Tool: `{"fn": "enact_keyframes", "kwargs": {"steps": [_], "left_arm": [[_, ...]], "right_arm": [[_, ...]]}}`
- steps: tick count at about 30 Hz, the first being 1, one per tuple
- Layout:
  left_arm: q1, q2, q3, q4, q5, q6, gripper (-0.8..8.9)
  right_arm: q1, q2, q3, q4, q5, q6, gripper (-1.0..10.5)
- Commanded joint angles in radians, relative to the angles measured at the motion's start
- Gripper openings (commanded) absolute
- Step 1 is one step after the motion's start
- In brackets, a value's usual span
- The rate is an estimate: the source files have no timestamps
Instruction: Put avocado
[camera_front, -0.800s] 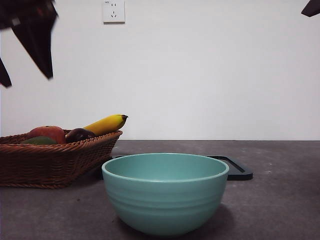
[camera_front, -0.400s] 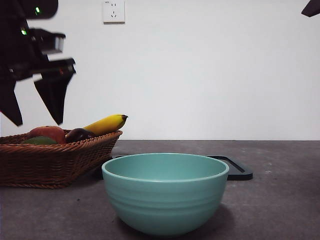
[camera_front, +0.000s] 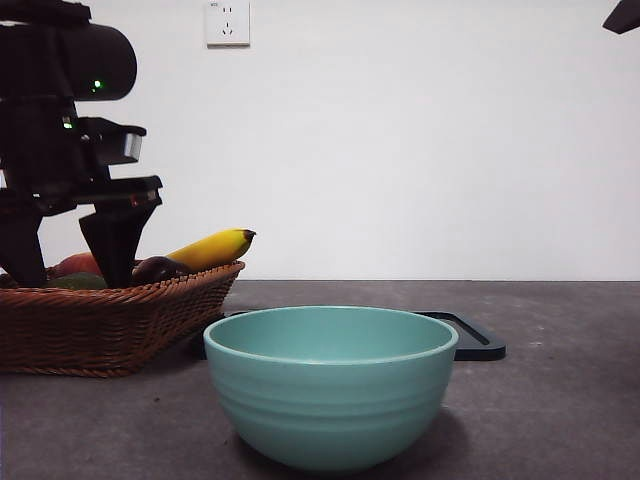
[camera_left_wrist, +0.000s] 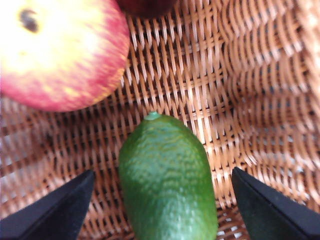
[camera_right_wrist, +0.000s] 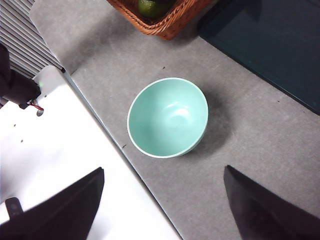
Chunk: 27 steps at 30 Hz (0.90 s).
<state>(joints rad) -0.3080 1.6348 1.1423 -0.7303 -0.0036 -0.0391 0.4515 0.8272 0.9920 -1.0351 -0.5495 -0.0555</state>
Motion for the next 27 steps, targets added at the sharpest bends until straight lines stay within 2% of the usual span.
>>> {"fn": "enact_keyframes", "kwargs": {"steps": [1, 3, 5, 7, 12, 21, 27], "left_arm": [[-0.005, 0.035, 0.024, 0.006, -0.005, 0.0, 4.33], [-0.006, 0.039, 0.024, 0.004, -0.005, -0.003, 4.04], [-0.008, 0.039, 0.024, 0.003, -0.005, -0.003, 3.19], [-0.008, 0.039, 0.024, -0.002, -0.005, -0.003, 2.73], [-0.008, 0.039, 0.024, -0.019, -0.004, -0.003, 2.07], [-0.009, 0.009, 0.026, -0.021, 0.009, -0.033, 2.06], [-0.03, -0.105, 0.026, -0.014, 0.057, -0.033, 2.07]], "right_arm": [[0.007, 0.008, 0.018, 0.01, 0.0, 0.003, 3.8], [0.007, 0.008, 0.018, 0.01, 0.0, 0.003, 3.8], [0.007, 0.008, 0.018, 0.01, 0.0, 0.003, 3.8], [0.007, 0.008, 0.018, 0.01, 0.0, 0.003, 3.8], [0.007, 0.008, 0.018, 0.01, 0.0, 0.003, 3.8], [0.007, 0.008, 0.018, 0.01, 0.0, 0.003, 3.8], [0.007, 0.008, 0.018, 0.01, 0.0, 0.003, 3.8]]}}
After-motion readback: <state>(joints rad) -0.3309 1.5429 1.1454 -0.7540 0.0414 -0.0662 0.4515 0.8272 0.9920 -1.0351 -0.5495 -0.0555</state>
